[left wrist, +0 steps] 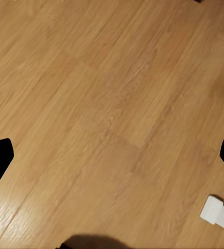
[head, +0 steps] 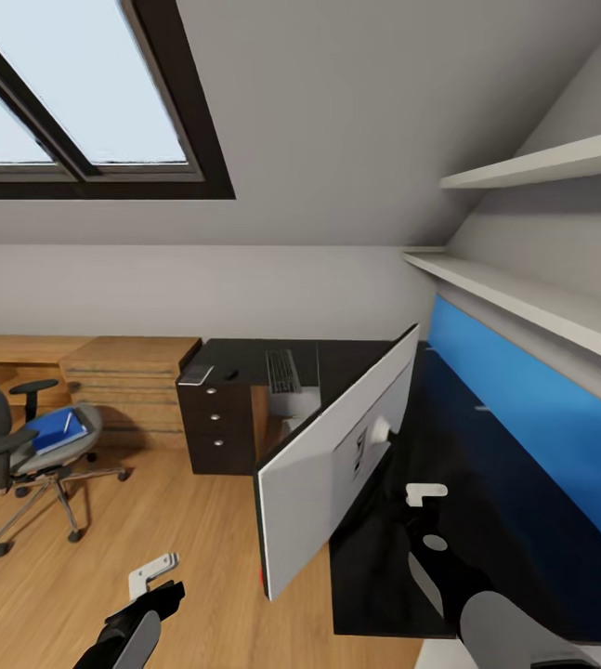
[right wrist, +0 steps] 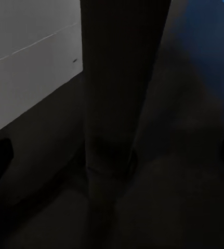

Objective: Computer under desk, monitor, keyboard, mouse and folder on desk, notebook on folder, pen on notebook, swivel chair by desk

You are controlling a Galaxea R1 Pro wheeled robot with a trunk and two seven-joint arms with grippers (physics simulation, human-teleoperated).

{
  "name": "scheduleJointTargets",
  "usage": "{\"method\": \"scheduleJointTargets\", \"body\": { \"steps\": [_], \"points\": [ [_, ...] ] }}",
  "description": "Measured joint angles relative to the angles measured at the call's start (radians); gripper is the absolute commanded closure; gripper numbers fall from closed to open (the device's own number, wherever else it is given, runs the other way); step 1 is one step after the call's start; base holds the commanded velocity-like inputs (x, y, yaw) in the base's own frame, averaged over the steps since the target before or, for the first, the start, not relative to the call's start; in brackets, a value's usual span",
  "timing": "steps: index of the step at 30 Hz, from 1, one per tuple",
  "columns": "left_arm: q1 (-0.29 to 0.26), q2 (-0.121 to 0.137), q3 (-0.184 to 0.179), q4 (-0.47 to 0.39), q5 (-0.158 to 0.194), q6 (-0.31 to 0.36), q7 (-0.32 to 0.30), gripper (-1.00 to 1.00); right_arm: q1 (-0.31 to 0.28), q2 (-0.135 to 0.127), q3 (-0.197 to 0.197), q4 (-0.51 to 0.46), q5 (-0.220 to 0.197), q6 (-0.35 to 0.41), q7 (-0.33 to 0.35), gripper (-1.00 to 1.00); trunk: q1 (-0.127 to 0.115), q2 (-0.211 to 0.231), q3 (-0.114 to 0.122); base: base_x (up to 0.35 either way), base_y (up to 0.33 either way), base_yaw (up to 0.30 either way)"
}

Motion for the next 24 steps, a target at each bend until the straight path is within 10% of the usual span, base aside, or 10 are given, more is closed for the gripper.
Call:
{"method": "scheduleJointTargets", "body": {
  "steps": [24],
  "points": [
    [0.0, -0.001, -0.002, 0.0, 0.0, -0.002, 0.0, -1.0, -0.001, -0.001, 0.0, 0.001, 0.001, 0.004, 0.0, -1.0, 0.0, 0.0, 0.0, 0.063, -0.044, 0.0]
  ]
}}
